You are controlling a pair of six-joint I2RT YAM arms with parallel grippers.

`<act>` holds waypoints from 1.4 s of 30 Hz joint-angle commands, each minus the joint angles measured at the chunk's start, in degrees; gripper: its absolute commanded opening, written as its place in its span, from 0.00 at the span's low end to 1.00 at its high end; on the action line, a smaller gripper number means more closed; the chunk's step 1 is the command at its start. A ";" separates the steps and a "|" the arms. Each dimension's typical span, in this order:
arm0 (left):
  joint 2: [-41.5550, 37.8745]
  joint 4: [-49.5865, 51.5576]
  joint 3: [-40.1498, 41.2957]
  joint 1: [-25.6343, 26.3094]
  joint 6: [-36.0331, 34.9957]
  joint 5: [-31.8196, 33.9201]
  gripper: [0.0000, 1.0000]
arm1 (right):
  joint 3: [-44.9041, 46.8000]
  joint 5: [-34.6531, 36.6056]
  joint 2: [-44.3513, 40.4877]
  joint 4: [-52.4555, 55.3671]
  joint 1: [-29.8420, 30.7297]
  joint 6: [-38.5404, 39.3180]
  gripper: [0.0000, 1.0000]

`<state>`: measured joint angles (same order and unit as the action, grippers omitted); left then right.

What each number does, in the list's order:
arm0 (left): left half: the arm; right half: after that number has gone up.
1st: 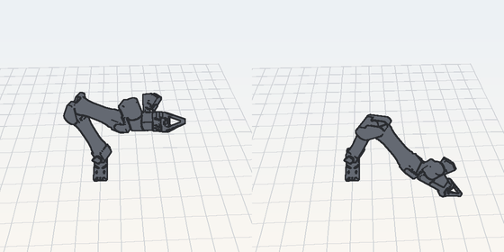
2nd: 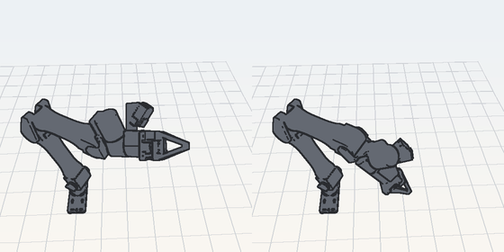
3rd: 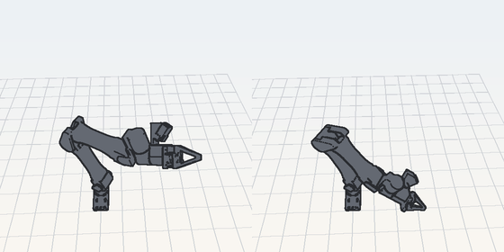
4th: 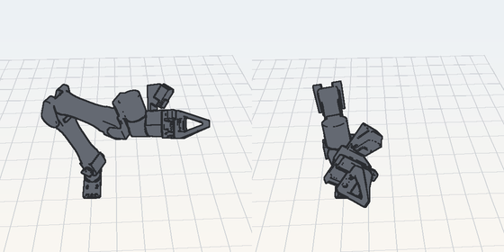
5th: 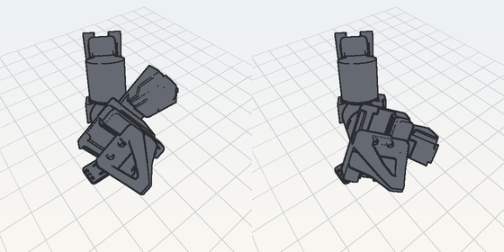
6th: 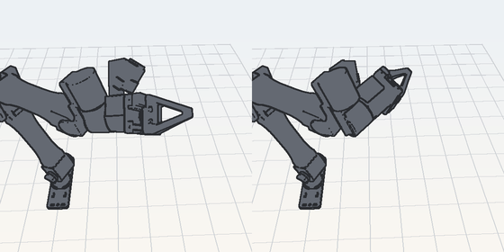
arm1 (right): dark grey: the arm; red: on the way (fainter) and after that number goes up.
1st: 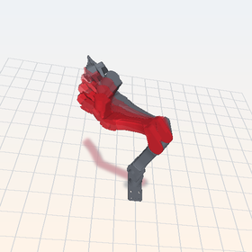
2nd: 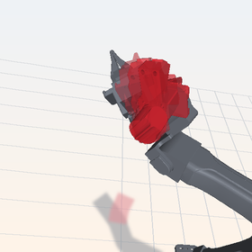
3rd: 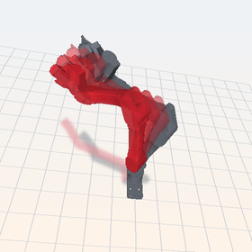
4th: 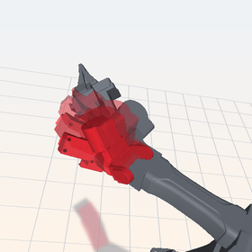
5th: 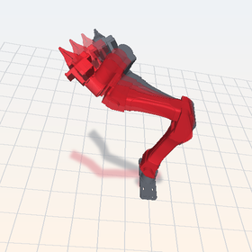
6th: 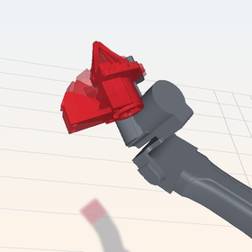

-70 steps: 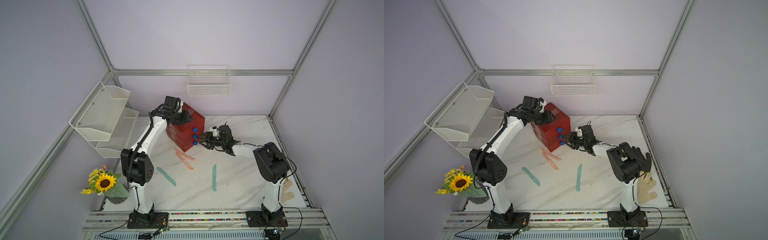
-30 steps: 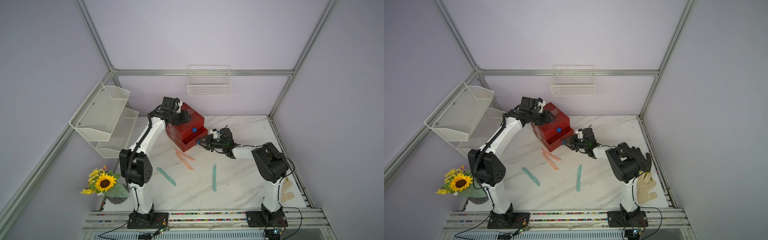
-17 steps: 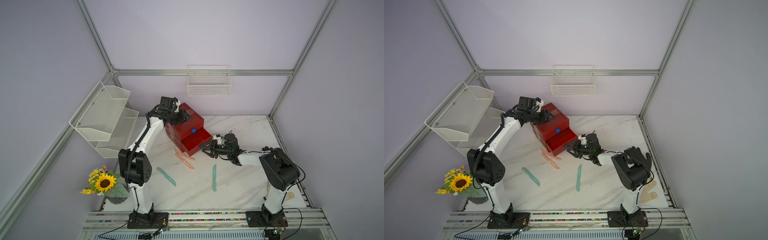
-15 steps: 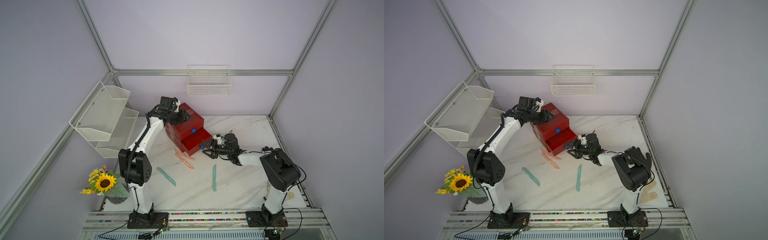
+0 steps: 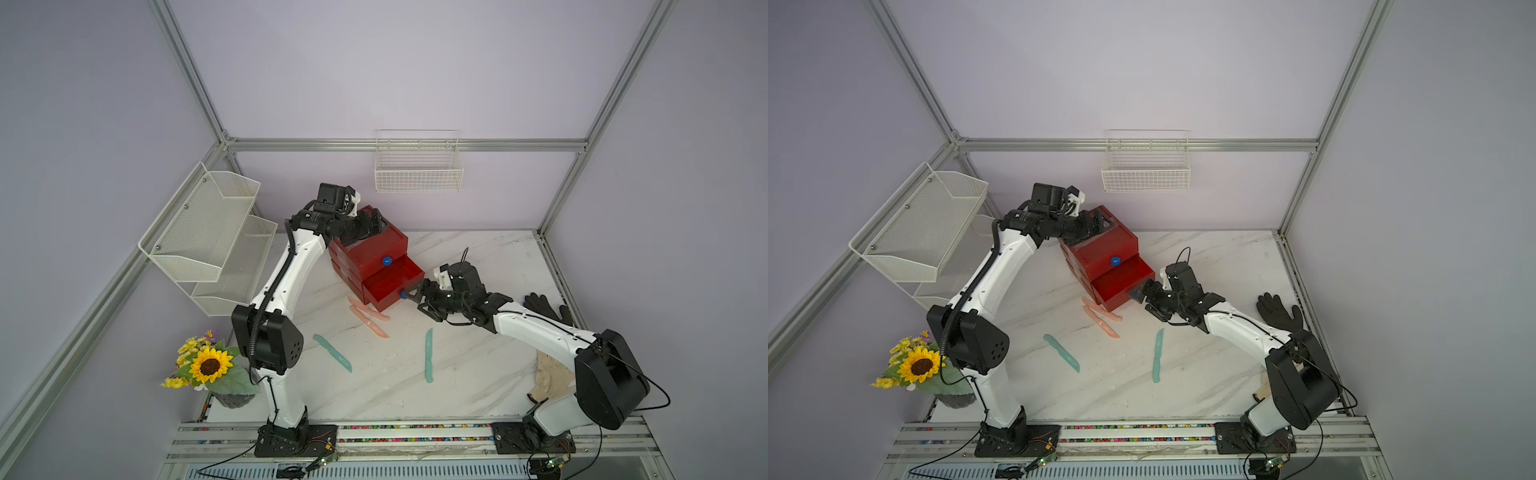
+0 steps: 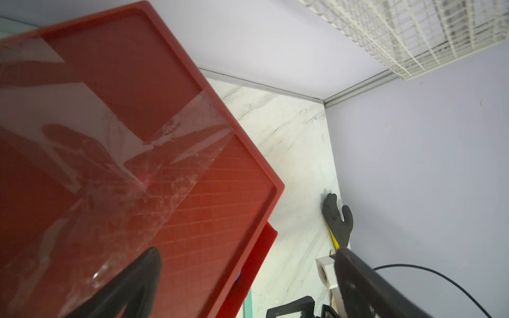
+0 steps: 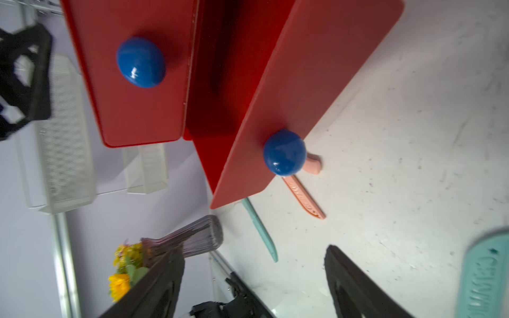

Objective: Place the fruit knives into the drawer by color
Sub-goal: Open the drawer in the storage box, then pick up the fruit knife from the center of the board.

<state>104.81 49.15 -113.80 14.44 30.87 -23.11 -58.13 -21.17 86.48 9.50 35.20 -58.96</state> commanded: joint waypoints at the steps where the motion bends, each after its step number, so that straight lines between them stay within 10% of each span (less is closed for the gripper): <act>1: -10.76 1.50 4.91 0.74 -0.75 1.37 1.00 | -1.07 13.05 1.47 20.43 4.62 6.73 0.84; 6: -23.35 1.94 19.02 0.94 -1.34 0.82 1.00 | -5.60 25.19 8.55 31.90 11.36 6.29 0.82; 15: -40.48 4.95 33.08 1.02 0.93 0.16 1.00 | 0.14 26.31 10.01 30.96 14.44 2.03 0.64; 33: -45.14 5.79 39.18 1.33 2.79 -1.36 1.00 | 0.08 24.86 16.15 33.13 19.81 1.45 0.11; 42: -48.52 0.12 48.53 16.48 8.53 4.10 1.00 | 1.50 26.88 10.45 33.83 19.64 3.35 0.06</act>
<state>56.05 53.78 -65.52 26.50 36.80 -21.47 -58.67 5.45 98.48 40.32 54.50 -56.38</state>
